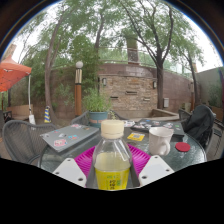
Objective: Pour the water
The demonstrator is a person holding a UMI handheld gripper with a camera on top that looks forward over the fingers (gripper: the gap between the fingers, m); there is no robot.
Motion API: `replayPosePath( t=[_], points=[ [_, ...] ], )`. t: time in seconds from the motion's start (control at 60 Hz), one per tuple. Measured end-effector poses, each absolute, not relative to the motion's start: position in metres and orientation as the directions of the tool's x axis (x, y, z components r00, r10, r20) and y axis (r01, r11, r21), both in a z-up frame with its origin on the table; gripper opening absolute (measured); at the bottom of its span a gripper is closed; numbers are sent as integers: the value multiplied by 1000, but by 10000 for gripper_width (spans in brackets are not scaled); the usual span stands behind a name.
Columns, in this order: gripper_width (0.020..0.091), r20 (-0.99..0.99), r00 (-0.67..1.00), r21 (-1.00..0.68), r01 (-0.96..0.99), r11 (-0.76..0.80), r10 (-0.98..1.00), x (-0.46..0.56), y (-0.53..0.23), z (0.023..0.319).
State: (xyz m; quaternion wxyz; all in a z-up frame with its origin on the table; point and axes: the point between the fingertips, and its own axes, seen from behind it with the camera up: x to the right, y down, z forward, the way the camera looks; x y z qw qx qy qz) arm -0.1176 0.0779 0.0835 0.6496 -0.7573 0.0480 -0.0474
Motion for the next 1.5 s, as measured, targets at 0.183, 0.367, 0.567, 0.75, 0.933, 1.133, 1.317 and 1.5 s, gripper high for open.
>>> replayPosePath(
  t=[0.183,0.367,0.567,0.75,0.933,1.133,1.317,1.5],
  points=[
    [503,-4,1000,-986,-8,-168,-27,-129,84,81],
    [449,-198,978,-959,-180,-221,62,-140,114,110],
    [448,-799,598,-600,-781,-172,71,-102,166,197],
    [444,-941,-338,332,-928,-169,11,-47,194,201],
    [445,-758,-652,649,-750,-128,-16,-28,197,170],
    [444,-658,-751,746,-661,-80,59,2,184,181],
    [446,-818,-568,536,-810,-239,93,-11,175,237],
    [448,-836,483,-516,-854,-70,260,61,159,355]
  ],
)
